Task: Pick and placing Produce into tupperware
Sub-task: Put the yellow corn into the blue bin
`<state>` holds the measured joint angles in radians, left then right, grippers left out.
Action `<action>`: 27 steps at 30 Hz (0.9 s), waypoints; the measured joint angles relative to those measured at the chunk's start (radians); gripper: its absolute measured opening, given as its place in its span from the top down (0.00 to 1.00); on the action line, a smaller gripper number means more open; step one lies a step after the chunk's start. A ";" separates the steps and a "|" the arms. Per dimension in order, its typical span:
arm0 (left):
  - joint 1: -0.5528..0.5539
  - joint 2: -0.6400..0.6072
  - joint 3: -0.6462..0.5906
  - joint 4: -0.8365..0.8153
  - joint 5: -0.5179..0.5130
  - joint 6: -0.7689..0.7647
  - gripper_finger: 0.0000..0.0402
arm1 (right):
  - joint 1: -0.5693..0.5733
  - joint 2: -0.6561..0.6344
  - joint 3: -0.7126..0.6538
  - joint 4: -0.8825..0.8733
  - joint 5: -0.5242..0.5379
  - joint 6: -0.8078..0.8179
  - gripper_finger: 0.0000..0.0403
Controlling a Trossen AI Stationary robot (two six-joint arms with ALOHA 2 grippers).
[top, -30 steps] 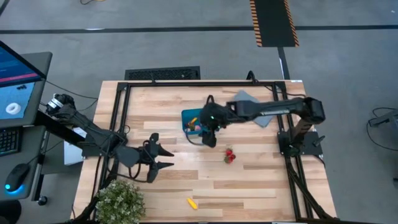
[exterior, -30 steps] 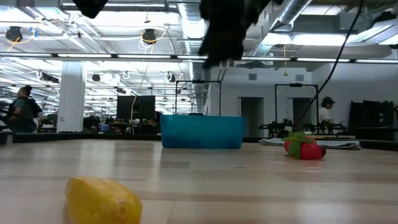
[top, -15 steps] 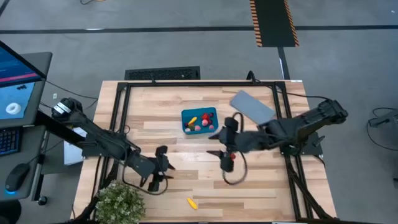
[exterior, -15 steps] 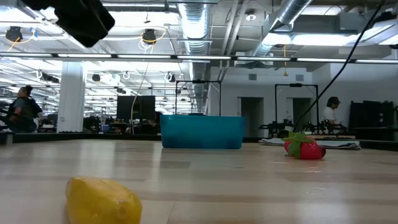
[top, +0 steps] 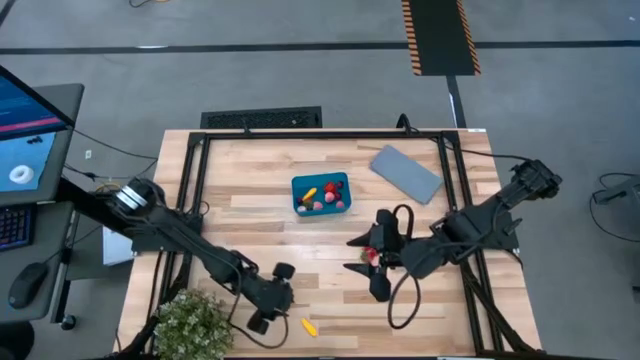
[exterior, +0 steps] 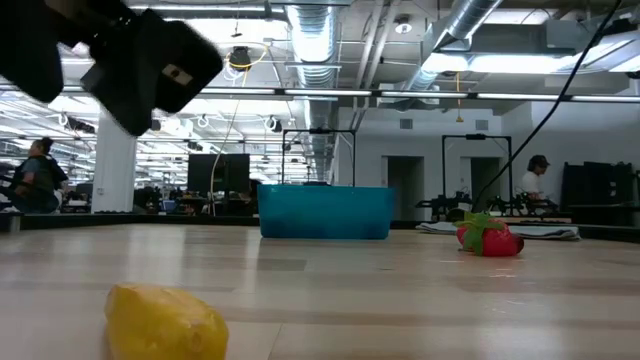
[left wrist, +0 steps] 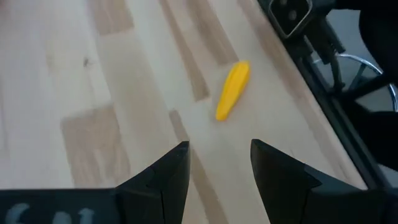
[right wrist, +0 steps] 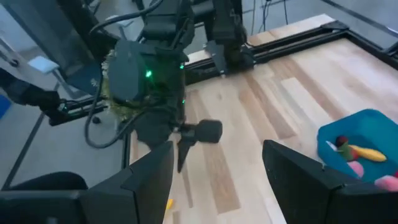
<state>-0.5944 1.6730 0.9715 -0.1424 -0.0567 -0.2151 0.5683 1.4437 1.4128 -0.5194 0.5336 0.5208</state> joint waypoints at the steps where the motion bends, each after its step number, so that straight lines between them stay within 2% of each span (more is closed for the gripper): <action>1: -0.003 0.019 0.023 -0.003 0.000 0.020 0.60 | 0.008 0.000 0.000 0.000 0.006 0.011 0.33; 7: -0.016 0.119 0.098 -0.047 0.001 0.127 0.60 | 0.056 0.000 0.000 0.003 0.073 0.051 0.33; 14: -0.015 0.183 0.177 -0.070 -0.007 0.193 0.60 | 0.091 0.000 0.000 0.004 0.100 0.093 0.33; 20: -0.012 0.255 0.254 -0.095 0.027 0.234 0.60 | 0.093 0.001 0.000 0.001 0.100 0.112 0.33; 27: -0.013 0.260 0.274 -0.080 0.027 0.255 0.60 | 0.093 0.001 0.000 0.000 0.099 0.126 0.33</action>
<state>-0.6075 1.9331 1.2453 -0.2225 -0.0299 0.0399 0.6609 1.4445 1.4128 -0.5193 0.6326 0.6469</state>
